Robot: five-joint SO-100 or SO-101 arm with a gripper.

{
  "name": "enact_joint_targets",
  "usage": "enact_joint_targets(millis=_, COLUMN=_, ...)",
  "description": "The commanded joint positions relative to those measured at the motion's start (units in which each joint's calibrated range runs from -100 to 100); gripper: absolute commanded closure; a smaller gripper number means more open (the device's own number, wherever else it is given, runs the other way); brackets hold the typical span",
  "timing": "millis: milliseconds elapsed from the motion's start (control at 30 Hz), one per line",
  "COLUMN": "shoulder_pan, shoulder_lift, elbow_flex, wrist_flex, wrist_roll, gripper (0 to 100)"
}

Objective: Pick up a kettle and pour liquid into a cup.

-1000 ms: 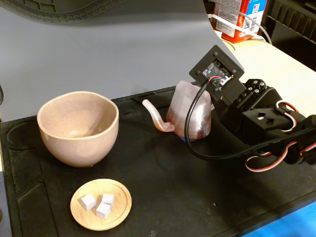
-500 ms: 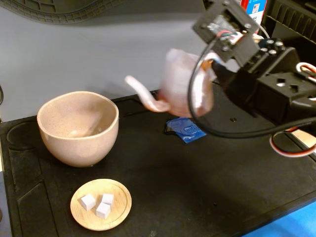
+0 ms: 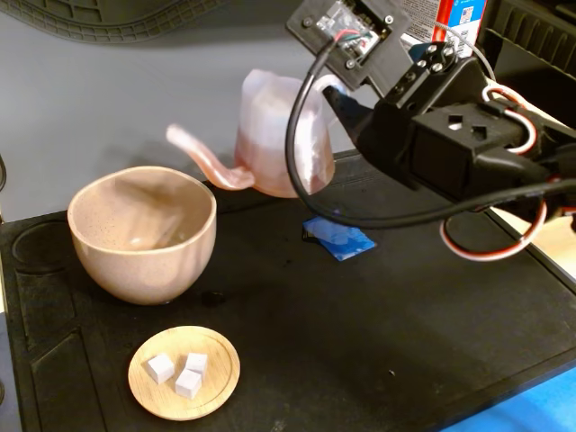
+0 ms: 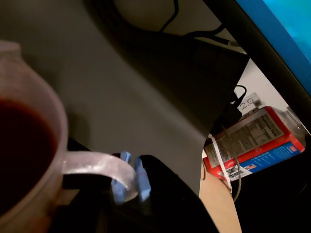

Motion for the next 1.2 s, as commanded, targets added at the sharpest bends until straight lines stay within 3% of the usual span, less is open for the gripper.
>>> enact_joint_targets(millis=0, shoulder_pan=0.36, shoulder_lift=-0.54, elbow_flex=-4.44, wrist_flex=0.15, wrist_roll=-0.13, gripper=99)
enact_joint_targets(millis=333, shoulder_pan=0.82, shoulder_lift=-0.54, elbow_flex=-4.62, wrist_flex=-0.63, wrist_roll=2.8, gripper=99)
enact_joint_targets(millis=500, shoulder_pan=0.13, shoulder_lift=-0.54, elbow_flex=-9.61, wrist_flex=-0.72, wrist_roll=11.67, gripper=99)
enact_joint_targets(millis=767, shoulder_pan=-0.4, shoulder_lift=-0.45, elbow_flex=-9.8, wrist_flex=-0.72, wrist_roll=20.07, gripper=99)
enact_joint_targets(millis=1167, shoulder_pan=0.59, shoulder_lift=-0.37, elbow_flex=-13.06, wrist_flex=0.15, wrist_roll=21.59, gripper=99)
